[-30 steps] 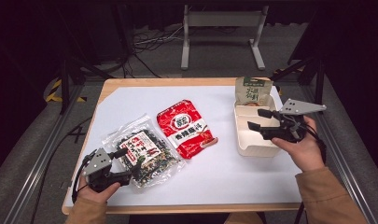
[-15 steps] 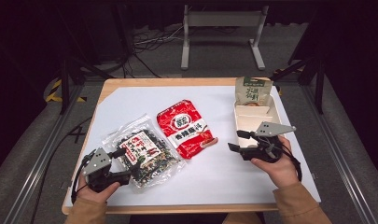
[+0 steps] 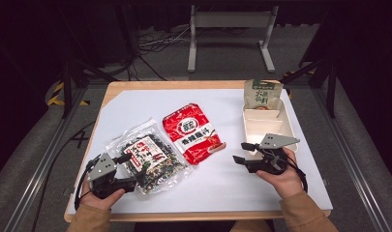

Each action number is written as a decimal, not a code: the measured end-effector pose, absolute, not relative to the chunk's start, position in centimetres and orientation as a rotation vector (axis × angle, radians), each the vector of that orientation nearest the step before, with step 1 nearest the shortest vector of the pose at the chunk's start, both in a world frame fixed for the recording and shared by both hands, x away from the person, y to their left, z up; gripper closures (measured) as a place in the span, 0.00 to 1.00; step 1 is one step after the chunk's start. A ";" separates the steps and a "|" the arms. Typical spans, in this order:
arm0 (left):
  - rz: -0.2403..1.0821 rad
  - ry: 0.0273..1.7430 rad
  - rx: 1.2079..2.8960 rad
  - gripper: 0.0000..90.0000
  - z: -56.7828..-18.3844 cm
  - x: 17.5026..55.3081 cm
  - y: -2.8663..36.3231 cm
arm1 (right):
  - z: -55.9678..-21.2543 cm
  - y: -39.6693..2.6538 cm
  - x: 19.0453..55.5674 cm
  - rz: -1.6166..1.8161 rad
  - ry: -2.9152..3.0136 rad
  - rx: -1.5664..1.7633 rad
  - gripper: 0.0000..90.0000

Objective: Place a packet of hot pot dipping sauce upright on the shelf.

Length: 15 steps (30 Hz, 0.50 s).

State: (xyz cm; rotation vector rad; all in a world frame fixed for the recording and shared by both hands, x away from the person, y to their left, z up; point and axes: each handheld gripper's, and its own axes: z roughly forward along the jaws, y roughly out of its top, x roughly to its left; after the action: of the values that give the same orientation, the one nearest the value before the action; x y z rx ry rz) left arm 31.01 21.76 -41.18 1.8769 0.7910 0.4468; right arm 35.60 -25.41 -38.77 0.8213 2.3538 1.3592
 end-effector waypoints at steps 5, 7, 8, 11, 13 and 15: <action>0.441 0.809 1.874 0.24 -40.5 31.5 21.7 | -39.0 -25.0 35.4 1.335 2.371 0.804 0.46; 0.392 0.815 1.864 0.25 -40.2 31.8 21.8 | -39.0 -24.9 35.3 1.334 2.378 0.797 0.46; 0.381 0.825 1.860 0.25 -40.0 31.9 21.8 | -39.0 -24.8 35.3 1.333 2.381 0.795 0.47; 0.371 0.831 1.871 0.25 -39.7 32.4 21.8 | -39.1 -24.7 35.2 1.333 2.384 0.787 0.48; 0.367 0.844 1.884 0.26 -39.3 33.1 21.7 | -39.2 -24.7 35.1 1.325 2.387 0.778 0.50; 0.366 0.852 1.905 0.26 -39.0 33.8 21.6 | -39.5 -24.5 35.1 1.328 2.390 0.778 0.51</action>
State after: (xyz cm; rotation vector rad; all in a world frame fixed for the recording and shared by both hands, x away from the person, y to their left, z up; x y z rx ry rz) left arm 33.75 21.62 -39.04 1.9051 0.8518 0.3657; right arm 35.11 -24.54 -39.46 0.7780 2.3903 1.3282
